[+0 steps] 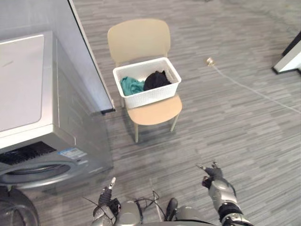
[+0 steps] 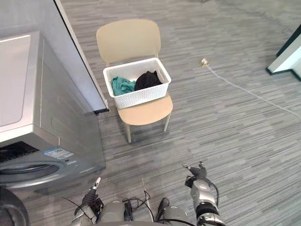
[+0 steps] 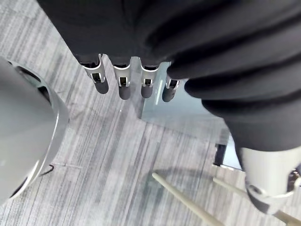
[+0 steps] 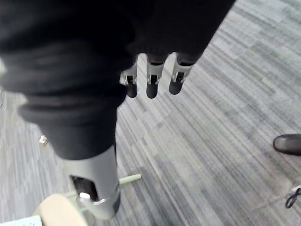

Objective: Pick up the laundry basket with both hands and put the clothes into the washing machine.

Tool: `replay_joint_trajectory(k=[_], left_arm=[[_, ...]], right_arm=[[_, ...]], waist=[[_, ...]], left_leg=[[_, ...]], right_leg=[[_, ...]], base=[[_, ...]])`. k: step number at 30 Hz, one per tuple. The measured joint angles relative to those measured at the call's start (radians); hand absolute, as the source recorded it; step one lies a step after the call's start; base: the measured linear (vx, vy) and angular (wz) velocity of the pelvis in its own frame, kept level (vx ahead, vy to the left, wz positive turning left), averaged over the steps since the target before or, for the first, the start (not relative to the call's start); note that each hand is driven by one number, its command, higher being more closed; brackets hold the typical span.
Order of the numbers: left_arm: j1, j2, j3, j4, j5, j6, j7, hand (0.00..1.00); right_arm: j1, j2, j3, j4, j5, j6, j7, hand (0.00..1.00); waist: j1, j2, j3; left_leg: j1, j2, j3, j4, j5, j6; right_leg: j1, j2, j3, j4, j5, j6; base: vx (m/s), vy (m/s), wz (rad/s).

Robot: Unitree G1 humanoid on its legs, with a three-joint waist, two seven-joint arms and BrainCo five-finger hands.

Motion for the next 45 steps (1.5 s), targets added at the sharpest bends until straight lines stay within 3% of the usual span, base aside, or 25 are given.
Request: replay_joint_trajectory(k=[3,7,10,12,13,14,15,17,18,19,20,21,22,25,27,29,30,32,33,34,35,37,40,43,45], left_arm=[[-0.012,-0.006,-0.009,0.002,0.014,0.005,0.002,0.0],[-0.015,0.001,-0.008,0.002,0.016,0.005,0.004,0.0],[-0.007,0.019,-0.004,0.002,0.018,0.003,0.009,0.0],[0.014,0.042,0.001,0.001,0.018,-0.002,0.025,0.0],[0.016,0.046,0.008,0.006,0.018,-0.005,0.026,0.0],[0.017,0.026,0.014,0.008,0.018,-0.008,0.025,0.0],[0.023,0.012,0.016,0.01,0.018,-0.011,0.024,0.0],[0.031,-0.03,0.038,0.011,0.013,-0.014,0.022,0.0],[0.028,-0.028,0.05,0.01,0.009,-0.017,0.022,0.0],[0.025,-0.023,0.053,0.008,0.008,-0.019,0.023,0.0],[0.026,-0.024,0.055,-0.002,0.008,-0.026,0.026,0.0],[0.032,-0.024,0.065,-0.021,0.008,-0.039,0.026,0.0],[0.034,-0.024,0.072,-0.029,0.009,-0.037,0.023,0.0],[0.044,-0.033,0.071,-0.031,0.013,-0.03,0.021,0.0],[0.049,-0.03,0.072,-0.031,0.014,-0.026,0.021,0.0],[0.035,-0.017,0.074,-0.029,0.022,-0.024,0.021,0.0],[0.028,-0.02,0.074,-0.023,0.032,-0.024,0.021,0.0],[0.021,-0.024,0.085,-0.021,0.034,-0.024,0.021,0.0],[0.013,-0.031,0.091,-0.019,0.038,-0.025,0.021,0.0],[0.02,-0.039,0.087,-0.02,0.038,-0.026,0.021,0.0],[0.022,-0.044,0.078,-0.021,0.038,-0.027,0.021,0.0],[0.004,-0.03,0.07,-0.023,0.038,-0.029,0.021,0.0],[0.008,-0.025,0.051,-0.025,0.04,-0.031,0.021,0.0],[0.013,-0.015,0.029,-0.021,0.061,-0.03,0.019,0.0],[0.016,0.0,0.001,-0.021,0.067,-0.028,0.017,0.0]], right_arm=[[0.003,0.01,0.034,-0.043,-0.003,0.001,0.001,0.0],[0.012,0.007,0.028,-0.156,-0.014,0.002,-0.006,0.0],[0.008,0.007,0.027,-0.265,-0.07,0.002,-0.011,0.0],[-0.009,0.008,0.027,-0.32,-0.116,0.003,-0.023,0.0],[-0.023,-0.013,0.026,-0.354,-0.132,0.001,-0.027,0.0],[-0.052,-0.038,0.028,-0.358,-0.133,0.001,-0.028,0.0],[-0.067,-0.046,0.028,-0.366,-0.133,0.001,-0.032,0.0],[-0.117,-0.07,0.028,-0.398,-0.149,-0.001,-0.056,0.0],[-0.141,-0.074,0.031,-0.422,-0.163,-0.01,-0.065,0.0],[-0.163,-0.081,0.042,-0.436,-0.163,-0.03,-0.072,0.0],[-0.167,-0.086,0.048,-0.445,-0.163,-0.04,-0.074,0.0],[-0.177,-0.093,0.06,-0.453,-0.164,-0.051,-0.077,0.0],[-0.186,-0.095,0.064,-0.455,-0.166,-0.062,-0.085,0.0],[-0.205,-0.101,0.07,-0.48,-0.167,-0.074,-0.092,0.0],[-0.216,-0.097,0.07,-0.494,-0.167,-0.079,-0.092,0.0],[-0.231,-0.099,0.071,-0.493,-0.165,-0.078,-0.092,0.0],[-0.246,-0.101,0.07,-0.493,-0.161,-0.077,-0.091,0.0],[-0.279,-0.087,0.081,-0.488,-0.161,-0.077,-0.09,0.0],[-0.318,-0.075,0.102,-0.477,-0.162,-0.079,-0.091,0.0],[-0.353,-0.086,0.134,-0.454,-0.163,-0.082,-0.089,0.0],[-0.368,-0.089,0.149,-0.446,-0.166,-0.084,-0.088,0.0],[-0.391,-0.073,0.17,-0.441,-0.17,-0.083,-0.087,0.0],[-0.388,-0.071,0.173,-0.44,-0.201,-0.076,-0.084,0.0],[-0.348,-0.064,0.167,-0.422,-0.245,-0.075,-0.068,0.0],[-0.332,-0.057,0.171,-0.401,-0.266,-0.062,-0.063,0.0]], waist=[[0.005,-0.007,-0.009],[0.002,0.031,-0.013],[0.005,0.026,-0.017],[0.014,-0.023,-0.046],[0.026,-0.022,-0.053],[0.03,0.015,-0.058],[0.029,0.031,-0.065],[0.029,0.041,-0.069],[0.03,0.04,-0.068],[0.028,0.034,-0.062],[0.031,0.032,-0.059],[0.047,0.019,-0.048],[0.059,0.022,-0.048],[0.061,0.025,-0.046],[0.061,0.019,-0.043],[0.062,-0.009,-0.025],[0.069,-0.011,-0.024],[0.094,-0.007,-0.007],[0.106,-0.007,0.013],[0.11,0.013,0.005],[0.118,0.022,0.005],[0.142,-0.021,0.015],[0.141,-0.026,0.015],[0.137,-0.022,0.013],[0.136,-0.026,0.013]], left_leg=[[-0.018,-0.01,-0.027,-0.008,-0.017,-0.005],[-0.051,0.02,-0.114,0.001,-0.018,-0.021],[-0.061,0.062,-0.167,0.013,-0.019,-0.091],[-0.067,0.084,-0.194,0.012,-0.012,-0.166],[-0.069,0.114,-0.222,0.0,0.0,-0.214],[-0.06,0.166,-0.245,-0.041,0.026,-0.239],[-0.048,0.192,-0.251,-0.078,0.053,-0.251],[-0.026,0.247,-0.287,-0.143,0.161,-0.229],[-0.055,0.269,-0.306,-0.105,0.22,-0.161],[-0.114,0.287,-0.298,-0.019,0.296,-0.056],[-0.139,0.299,-0.277,0.024,0.329,0.002],[-0.181,0.328,-0.195,0.139,0.3,0.066],[-0.196,0.331,-0.117,0.249,0.251,0.082],[-0.199,0.262,-0.016,0.297,0.164,0.055],[-0.197,0.187,0.002,0.212,0.11,0.039],[-0.181,0.127,-0.038,0.094,0.106,0.006],[-0.169,0.114,-0.056,0.063,0.122,-0.034],[-0.209,0.099,-0.078,0.156,0.131,-0.044],[-0.236,0.07,-0.134,0.183,0.089,-0.057],[-0.227,0.044,-0.183,0.033,0.133,-0.048],[-0.224,0.045,-0.198,0.006,0.146,-0.08],[-0.243,0.008,-0.197,0.011,0.14,-0.068],[-0.262,-0.019,-0.182,0.066,0.105,-0.03],[-0.21,-0.029,-0.164,0.068,0.031,-0.001],[-0.164,-0.055,-0.161,0.069,0.005,0.024]], right_leg=[[-0.037,-0.07,-0.027,0.071,-0.047,0.008],[-0.05,-0.139,0.044,0.029,-0.063,0.025],[-0.053,-0.174,0.146,-0.062,-0.033,0.06],[-0.066,-0.181,0.199,-0.111,0.054,0.082],[-0.063,-0.154,0.205,-0.102,-0.018,0.177],[-0.069,-0.098,0.187,-0.076,-0.029,0.152],[-0.072,-0.072,0.172,-0.06,-0.05,0.131],[-0.084,-0.017,0.138,0.013,-0.104,0.076],[-0.062,0.008,0.111,0.013,-0.12,0.049],[-0.019,0.027,0.078,-0.022,-0.128,0.029],[0.009,0.037,0.063,-0.048,-0.124,0.02],[0.066,0.054,0.042,-0.103,-0.115,-0.004],[0.12,0.065,0.029,-0.159,-0.104,-0.022],[0.17,0.081,0.007,-0.223,-0.096,-0.034],[0.171,0.091,-0.012,-0.244,-0.089,-0.042],[0.163,0.077,-0.043,-0.256,-0.086,-0.038],[0.167,0.071,-0.054,-0.28,-0.073,-0.022],[0.216,0.067,-0.051,-0.337,-0.044,-0.014],[0.248,0.053,-0.053,-0.349,-0.044,-0.013],[0.249,0.052,-0.057,-0.346,-0.044,-0.012],[0.251,0.057,-0.055,-0.348,-0.043,-0.002],[0.249,0.025,-0.058,-0.366,-0.021,0.036],[0.258,-0.006,-0.058,-0.342,-0.008,0.059],[0.168,-0.08,-0.049,-0.045,-0.026,0.083],[0.083,-0.158,-0.049,0.208,0.015,0.027]], base=[[0.0,-0.006,0.33],[-0.03,-0.134,0.37],[0.0,-0.35,0.3],[0.06,-0.605,0.18],[0.08,-0.6,0.12],[0.07,-0.449,0.13],[0.11,-0.466,0.1],[0.11,-0.517,0.27],[0.11,-0.579,0.56],[0.11,-0.57,0.61],[0.08,-0.453,0.58],[0.06,-0.329,0.34],[0.05,-0.287,0.29],[0.05,-0.158,0.24],[0.12,-0.043,0.3],[0.12,-0.007,0.6],[0.12,0.034,0.58],[0.14,0.11,0.31],[0.16,0.214,0.25],[0.13,0.224,0.17],[0.14,0.249,0.13],[0.2,0.266,0.27],[0.15,0.19,0.31],[0.14,0.254,0.0],[0.16,0.216,0.09]])
